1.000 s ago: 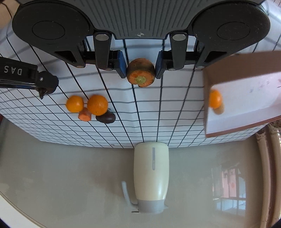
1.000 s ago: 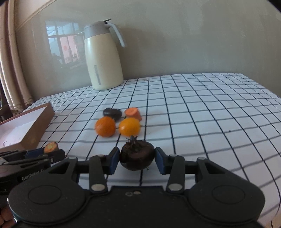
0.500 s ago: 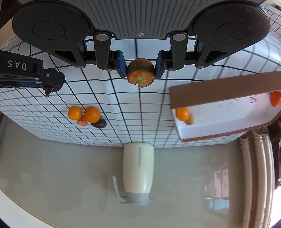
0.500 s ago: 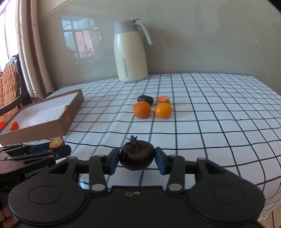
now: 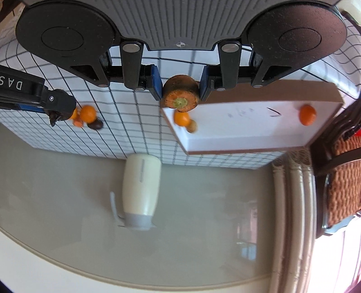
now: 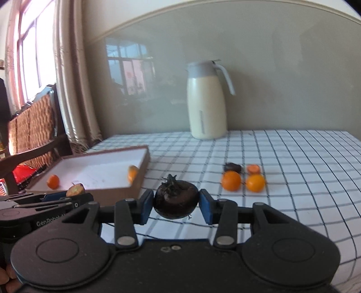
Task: Organize fruits
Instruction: 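Carry the carrot chunk and dark fruit over the white box with both grippers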
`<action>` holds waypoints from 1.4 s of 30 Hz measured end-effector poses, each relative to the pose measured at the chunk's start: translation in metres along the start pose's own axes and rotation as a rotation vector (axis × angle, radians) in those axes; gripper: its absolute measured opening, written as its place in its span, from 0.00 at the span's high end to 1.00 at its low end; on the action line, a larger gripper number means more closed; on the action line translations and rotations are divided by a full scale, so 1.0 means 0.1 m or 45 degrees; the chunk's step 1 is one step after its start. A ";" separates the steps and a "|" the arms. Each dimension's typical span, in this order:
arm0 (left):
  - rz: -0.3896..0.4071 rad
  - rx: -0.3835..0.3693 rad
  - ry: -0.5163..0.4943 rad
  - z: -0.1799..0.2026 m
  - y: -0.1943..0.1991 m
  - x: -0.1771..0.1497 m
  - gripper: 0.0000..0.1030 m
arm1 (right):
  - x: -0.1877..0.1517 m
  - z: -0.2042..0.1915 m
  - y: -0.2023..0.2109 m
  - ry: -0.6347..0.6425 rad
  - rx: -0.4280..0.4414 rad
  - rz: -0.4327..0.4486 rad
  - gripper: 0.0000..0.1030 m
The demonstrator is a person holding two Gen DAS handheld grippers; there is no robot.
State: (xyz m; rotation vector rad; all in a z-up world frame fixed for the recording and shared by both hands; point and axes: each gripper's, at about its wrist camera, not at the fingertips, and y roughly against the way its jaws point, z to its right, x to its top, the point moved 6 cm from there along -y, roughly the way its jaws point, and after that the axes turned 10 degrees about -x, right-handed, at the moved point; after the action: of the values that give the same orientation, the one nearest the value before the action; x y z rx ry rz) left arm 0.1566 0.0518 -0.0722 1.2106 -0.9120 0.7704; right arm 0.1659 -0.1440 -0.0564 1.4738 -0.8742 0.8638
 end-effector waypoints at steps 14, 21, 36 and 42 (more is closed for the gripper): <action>0.087 0.113 0.060 -0.53 0.21 0.26 0.66 | 0.25 -0.54 -0.07 0.071 0.120 0.060 0.66; 0.109 0.173 0.091 -0.81 0.22 0.37 0.66 | 0.35 -0.75 -0.20 0.097 0.156 0.068 0.66; 0.089 0.342 0.145 -1.48 0.01 0.44 0.66 | 0.50 -1.10 -0.69 0.114 0.182 0.045 0.66; 0.055 0.391 0.160 -1.68 -0.11 0.38 0.66 | 0.54 -1.15 -0.92 0.116 0.173 0.031 0.66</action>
State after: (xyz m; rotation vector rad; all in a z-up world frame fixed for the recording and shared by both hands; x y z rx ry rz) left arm 0.2115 0.2151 -0.0604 1.3946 -0.7361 1.0371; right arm 0.2677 -0.0260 -0.0413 1.5308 -0.7799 1.0171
